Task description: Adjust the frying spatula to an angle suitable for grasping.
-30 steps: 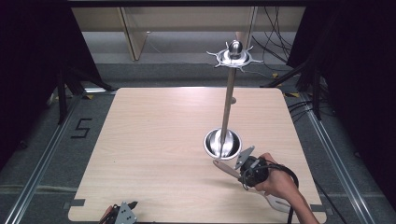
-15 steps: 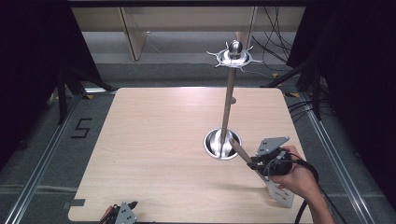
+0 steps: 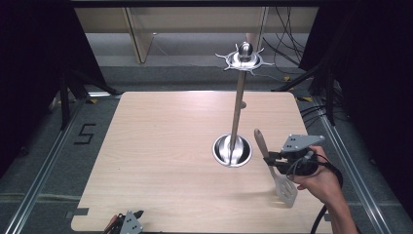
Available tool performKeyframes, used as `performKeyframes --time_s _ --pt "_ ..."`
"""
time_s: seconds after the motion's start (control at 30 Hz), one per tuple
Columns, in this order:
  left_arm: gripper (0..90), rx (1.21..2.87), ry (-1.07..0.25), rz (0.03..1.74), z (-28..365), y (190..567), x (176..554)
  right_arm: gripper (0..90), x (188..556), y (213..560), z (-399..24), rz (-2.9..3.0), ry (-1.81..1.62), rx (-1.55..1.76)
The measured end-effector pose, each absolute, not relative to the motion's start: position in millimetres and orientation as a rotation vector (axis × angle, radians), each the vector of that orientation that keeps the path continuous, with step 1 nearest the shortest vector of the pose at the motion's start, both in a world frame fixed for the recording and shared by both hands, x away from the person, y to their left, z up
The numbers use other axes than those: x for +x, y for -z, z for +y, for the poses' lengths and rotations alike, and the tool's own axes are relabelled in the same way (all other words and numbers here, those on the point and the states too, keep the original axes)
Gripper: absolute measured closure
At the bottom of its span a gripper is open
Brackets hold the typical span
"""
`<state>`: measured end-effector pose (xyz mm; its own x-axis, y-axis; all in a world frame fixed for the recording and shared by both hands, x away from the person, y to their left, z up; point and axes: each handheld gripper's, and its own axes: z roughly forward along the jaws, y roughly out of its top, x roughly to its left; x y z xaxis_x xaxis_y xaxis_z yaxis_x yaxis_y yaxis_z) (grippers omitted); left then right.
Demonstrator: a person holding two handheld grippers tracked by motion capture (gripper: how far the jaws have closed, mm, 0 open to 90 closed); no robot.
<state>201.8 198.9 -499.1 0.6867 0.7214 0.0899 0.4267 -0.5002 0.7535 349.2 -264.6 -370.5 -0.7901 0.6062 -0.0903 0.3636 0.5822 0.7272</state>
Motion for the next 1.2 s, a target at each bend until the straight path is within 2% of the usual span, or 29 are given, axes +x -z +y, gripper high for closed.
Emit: performKeyframes --time_s 0.1,0.27,0.33,0.4,0.6,0.73,0.83,0.87,1.2 --pt "14.8 2.172 -0.547 0.847 199 500 204 75.3 352 366 -267 2.455 -1.069 0.766" --pt "14.8 2.16 -0.502 0.892 198 499 201 75.3 354 360 -270 2.417 -1.154 0.788" --pt "14.8 2.178 -0.54 0.837 200 498 203 75.3 355 359 -271 2.397 -1.189 0.8" --pt "14.8 2.178 -0.515 0.868 199 499 202 75.3 355 358 -273 2.384 -1.21 0.809" --pt "14.8 2.224 -0.522 0.812 202 497 203 75.2 363 355 -277 2.336 -1.279 0.833" --pt "14.8 2.159 -0.509 0.876 197 500 201 75.2 366 347 -276 2.33 -1.293 0.839" --pt "14.8 2.174 -0.509 0.87 198 499 201 75.2 370 339 -271 2.295 -1.319 0.833" --pt "14.8 2.147 -0.539 0.878 197 501 201 75.2 370 339 -271 2.295 -1.319 0.833" --pt "14.8 2.182 -0.558 0.82 199 499 203 75.2 388 314 -270 2.265 -1.352 0.809"
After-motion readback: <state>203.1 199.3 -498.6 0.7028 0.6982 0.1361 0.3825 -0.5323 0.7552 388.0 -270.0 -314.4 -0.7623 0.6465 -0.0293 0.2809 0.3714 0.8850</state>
